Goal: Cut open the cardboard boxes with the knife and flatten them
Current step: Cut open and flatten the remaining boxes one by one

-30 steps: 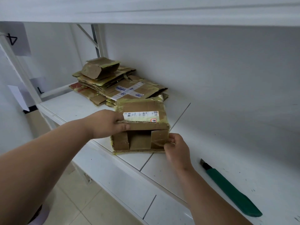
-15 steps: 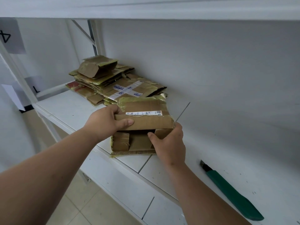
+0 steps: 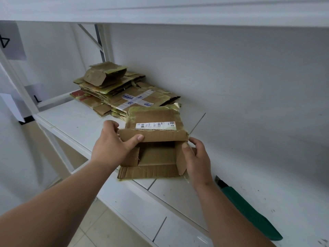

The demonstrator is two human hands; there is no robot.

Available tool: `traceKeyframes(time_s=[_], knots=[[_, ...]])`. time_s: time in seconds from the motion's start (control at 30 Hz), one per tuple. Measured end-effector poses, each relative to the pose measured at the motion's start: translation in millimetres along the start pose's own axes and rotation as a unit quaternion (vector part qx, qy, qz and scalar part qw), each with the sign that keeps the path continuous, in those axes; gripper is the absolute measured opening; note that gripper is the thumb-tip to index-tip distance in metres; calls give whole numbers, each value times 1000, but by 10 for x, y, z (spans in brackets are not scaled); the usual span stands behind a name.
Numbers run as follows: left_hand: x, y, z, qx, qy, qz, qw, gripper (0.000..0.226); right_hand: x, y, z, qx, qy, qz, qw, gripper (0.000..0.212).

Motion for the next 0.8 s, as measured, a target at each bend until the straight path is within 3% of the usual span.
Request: traceKeyframes(time_s=[0.17,0.4,0.6,0.7,0.8], knots=[[140,110,-86,45,20,124,991,103,-48,4,34,29,-7,66,997,31],[191,102,-58,104,-22,159,982,88,-91,9,26,67,10,119,991,29],[44,63,-28,148,60,205,966,92,-148,-5,57,122,-35,201,971,24],[-16,132,-38,155,158,277,935,74,-208,-50,59,185,-94,288,935,21],[-39,243,-31,132,230,294,918,74,-249,-59,16,219,-96,327,914,24]])
Point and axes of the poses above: each hand's wrist, its own z-axis towards the middle knuckle, its own x-axis out of the palm, y = z × x, the point moved 1 cm from there along z, towards the middle knuckle, and after that the axes turned 12 degrees about -x, right-handed, at the moved point
